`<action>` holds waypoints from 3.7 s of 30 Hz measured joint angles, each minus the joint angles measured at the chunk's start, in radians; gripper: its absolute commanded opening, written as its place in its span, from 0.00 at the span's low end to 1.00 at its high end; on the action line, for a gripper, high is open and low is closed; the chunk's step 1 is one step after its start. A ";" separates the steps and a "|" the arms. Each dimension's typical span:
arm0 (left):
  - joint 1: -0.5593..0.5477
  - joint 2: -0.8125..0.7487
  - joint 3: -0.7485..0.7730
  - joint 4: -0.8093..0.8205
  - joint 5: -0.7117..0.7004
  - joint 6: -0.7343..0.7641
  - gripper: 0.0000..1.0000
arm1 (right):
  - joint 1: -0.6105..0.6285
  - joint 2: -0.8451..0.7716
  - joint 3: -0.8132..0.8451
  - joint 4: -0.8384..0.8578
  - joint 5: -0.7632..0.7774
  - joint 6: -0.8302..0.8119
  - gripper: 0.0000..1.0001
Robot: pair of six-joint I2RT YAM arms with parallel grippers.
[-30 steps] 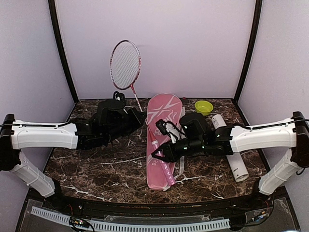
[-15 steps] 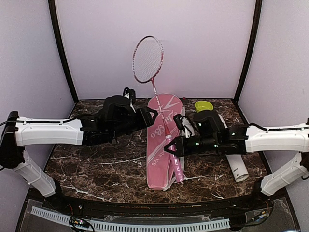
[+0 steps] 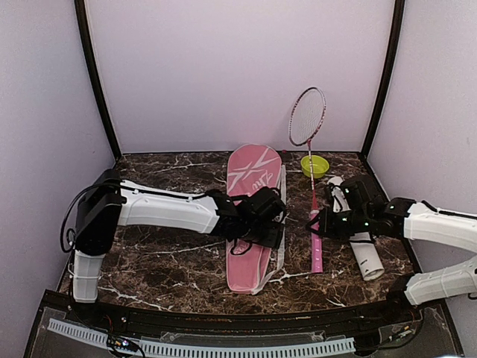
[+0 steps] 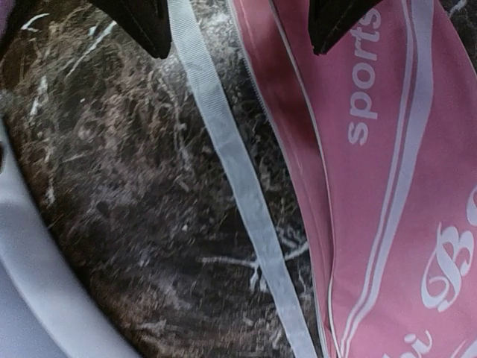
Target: Pack up the badminton gear
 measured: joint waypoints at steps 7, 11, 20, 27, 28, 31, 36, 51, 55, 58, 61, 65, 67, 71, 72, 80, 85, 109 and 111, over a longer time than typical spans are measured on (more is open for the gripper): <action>-0.011 0.104 0.087 -0.150 -0.053 0.034 0.60 | -0.015 -0.051 -0.020 -0.008 -0.039 0.000 0.00; -0.006 0.110 0.120 -0.187 -0.082 0.046 0.50 | -0.015 -0.069 -0.043 -0.015 -0.056 0.001 0.00; -0.005 0.116 0.127 -0.217 -0.127 0.062 0.45 | -0.015 -0.116 -0.058 -0.058 -0.077 0.003 0.00; 0.000 0.135 0.127 -0.212 -0.126 0.063 0.44 | -0.015 -0.135 -0.058 -0.089 -0.095 0.003 0.00; 0.002 0.138 0.127 -0.211 -0.123 0.062 0.38 | -0.015 -0.138 -0.058 -0.094 -0.097 0.003 0.00; 0.006 0.153 0.127 -0.204 -0.117 0.055 0.19 | -0.015 -0.146 -0.058 -0.114 -0.107 0.002 0.00; 0.010 0.160 0.138 -0.221 -0.137 0.046 0.00 | -0.015 -0.190 -0.058 -0.186 -0.139 0.001 0.00; 0.166 -0.148 -0.174 -0.095 -0.095 -0.020 0.00 | -0.015 -0.381 -0.091 -0.445 -0.369 0.036 0.00; 0.234 -0.245 -0.271 -0.035 -0.058 -0.037 0.00 | -0.015 -0.398 -0.091 -0.496 -0.426 0.051 0.00; 0.255 -0.276 -0.309 0.000 -0.043 -0.046 0.00 | -0.015 -0.424 -0.091 -0.530 -0.464 0.071 0.00; 0.262 -0.292 -0.336 0.038 -0.030 -0.049 0.00 | -0.015 -0.459 -0.093 -0.545 -0.533 0.112 0.00; 0.264 -0.313 -0.367 0.085 -0.023 -0.044 0.00 | -0.015 -0.483 -0.110 -0.550 -0.630 0.160 0.00; 0.264 -0.330 -0.386 0.113 -0.022 -0.039 0.00 | -0.015 -0.488 -0.113 -0.546 -0.678 0.181 0.00; 0.264 -0.369 -0.432 0.182 -0.022 -0.019 0.00 | -0.018 -0.505 -0.114 -0.519 -0.769 0.243 0.00; 0.264 -0.378 -0.441 0.196 -0.022 -0.013 0.00 | -0.018 -0.510 -0.114 -0.507 -0.789 0.266 0.00; 0.267 -0.402 -0.463 0.266 -0.001 0.043 0.00 | -0.018 -0.551 -0.152 -0.329 -0.899 0.484 0.00; 0.267 -0.406 -0.482 0.297 0.002 0.077 0.00 | -0.018 -0.566 -0.155 -0.252 -0.917 0.583 0.00; 0.275 -0.452 -0.605 0.555 0.098 0.222 0.00 | -0.018 -0.615 -0.200 0.134 -0.921 0.970 0.00; 0.275 -0.452 -0.605 0.572 0.110 0.230 0.00 | -0.018 -0.615 -0.200 0.159 -0.922 0.991 0.00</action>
